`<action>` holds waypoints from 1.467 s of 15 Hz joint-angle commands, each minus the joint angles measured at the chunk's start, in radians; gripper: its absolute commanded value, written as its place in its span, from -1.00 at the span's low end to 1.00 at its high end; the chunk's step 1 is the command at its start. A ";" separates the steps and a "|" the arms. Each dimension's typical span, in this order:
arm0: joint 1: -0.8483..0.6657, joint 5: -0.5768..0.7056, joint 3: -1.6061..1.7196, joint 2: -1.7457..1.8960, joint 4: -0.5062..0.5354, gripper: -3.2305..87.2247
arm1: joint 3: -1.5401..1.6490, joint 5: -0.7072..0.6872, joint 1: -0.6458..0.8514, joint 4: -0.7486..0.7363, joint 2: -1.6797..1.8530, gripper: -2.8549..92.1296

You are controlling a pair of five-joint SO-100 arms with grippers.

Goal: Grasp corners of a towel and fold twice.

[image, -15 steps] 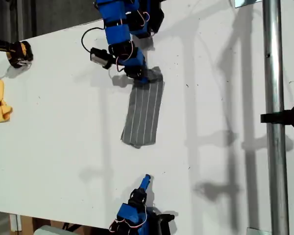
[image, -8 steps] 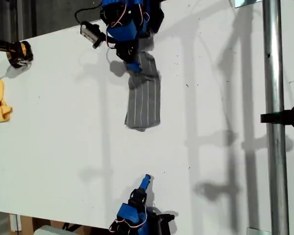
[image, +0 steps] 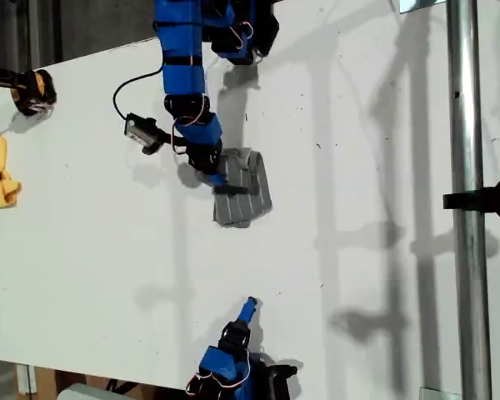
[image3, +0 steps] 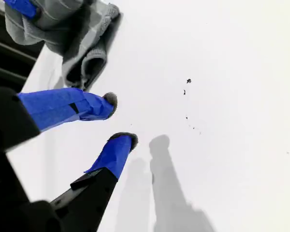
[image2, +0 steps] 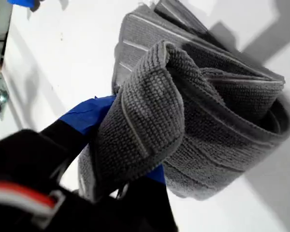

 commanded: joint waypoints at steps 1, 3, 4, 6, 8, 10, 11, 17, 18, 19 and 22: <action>0.018 -0.015 -0.017 0.008 0.005 -0.69 | -0.121 -0.014 -0.006 -0.086 -0.110 -0.94; 0.023 -0.021 -0.017 0.008 0.006 -0.69 | -0.143 -0.014 -0.018 -0.218 -0.224 -0.94; 0.021 -0.020 -0.017 0.008 0.006 -0.69 | -0.169 -0.014 -0.015 -0.259 -0.299 -0.78; 0.018 -0.018 -0.018 0.008 0.006 -0.69 | -0.181 -0.003 -0.002 -0.328 -0.376 -0.44; 0.020 -0.018 -0.020 0.008 0.006 -0.69 | -0.179 0.046 -0.014 -0.282 -0.319 -0.44; 0.017 -0.014 -0.020 0.008 0.006 -0.69 | -0.232 0.035 -0.046 -0.158 -0.158 -0.45; 0.012 -0.012 -0.020 0.008 0.005 -0.68 | -0.247 0.035 -0.051 -0.066 -0.060 -0.45; -0.002 -0.049 -0.012 0.008 -0.021 -0.69 | 0.158 0.014 0.009 0.308 0.851 -0.78; 0.000 -0.081 -0.002 0.008 -0.018 -0.69 | 0.377 0.075 0.012 0.371 1.149 -0.88; 0.000 -0.101 0.008 0.008 -0.018 -0.69 | 0.555 0.144 -0.014 0.515 1.454 -0.90; 0.005 -0.115 0.029 0.008 0.005 -0.70 | 0.667 0.247 -0.094 0.703 1.477 -0.90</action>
